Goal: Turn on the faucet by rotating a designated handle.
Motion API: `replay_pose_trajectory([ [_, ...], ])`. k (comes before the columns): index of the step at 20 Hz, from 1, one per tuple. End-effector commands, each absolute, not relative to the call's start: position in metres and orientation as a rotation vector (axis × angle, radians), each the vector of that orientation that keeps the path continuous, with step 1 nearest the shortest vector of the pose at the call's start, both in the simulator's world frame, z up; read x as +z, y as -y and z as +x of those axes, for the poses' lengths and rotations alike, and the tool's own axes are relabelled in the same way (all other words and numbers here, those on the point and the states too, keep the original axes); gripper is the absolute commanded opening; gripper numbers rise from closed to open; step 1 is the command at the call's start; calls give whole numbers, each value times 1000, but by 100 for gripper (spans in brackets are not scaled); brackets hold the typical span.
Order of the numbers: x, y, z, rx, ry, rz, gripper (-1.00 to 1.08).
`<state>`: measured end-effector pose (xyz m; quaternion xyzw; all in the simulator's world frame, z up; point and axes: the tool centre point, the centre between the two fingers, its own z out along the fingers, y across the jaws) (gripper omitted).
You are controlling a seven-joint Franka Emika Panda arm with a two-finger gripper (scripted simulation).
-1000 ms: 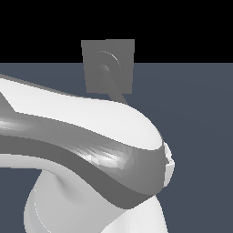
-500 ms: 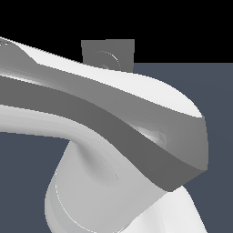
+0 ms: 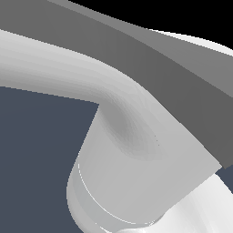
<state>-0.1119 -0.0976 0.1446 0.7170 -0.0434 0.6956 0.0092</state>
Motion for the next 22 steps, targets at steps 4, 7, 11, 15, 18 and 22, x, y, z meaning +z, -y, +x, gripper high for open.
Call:
replay_pose_trajectory([
  [4,169,116,-107,2203,136,2202,-100],
  [7,153,104,-112,2201,192,2256,-100],
  [11,169,108,-112,2201,187,2251,-100],
  [15,183,112,-111,2202,181,2245,-100],
  [18,194,114,-111,2202,177,2241,-100],
  [22,209,118,-111,2202,172,2236,-100],
])
